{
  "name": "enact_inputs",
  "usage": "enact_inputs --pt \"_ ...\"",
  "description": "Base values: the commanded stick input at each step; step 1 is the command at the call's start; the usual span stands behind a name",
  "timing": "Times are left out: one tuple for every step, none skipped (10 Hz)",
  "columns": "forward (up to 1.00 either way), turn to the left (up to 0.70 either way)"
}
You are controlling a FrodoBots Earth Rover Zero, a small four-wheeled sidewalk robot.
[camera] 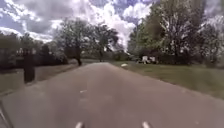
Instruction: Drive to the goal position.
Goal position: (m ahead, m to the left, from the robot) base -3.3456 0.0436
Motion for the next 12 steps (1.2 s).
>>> enact_inputs --pt "0.00 -0.45" --pt "0.00 -0.45" --pt "0.00 -0.45" --pt "0.00 -0.45" --pt "0.00 -0.45" --pt "0.00 -0.45" --pt "0.00 -0.45" --pt "0.00 -0.45" --pt "0.00 -0.45" --pt "0.00 -0.45" --pt "0.00 -0.45" --pt "0.00 -0.45"
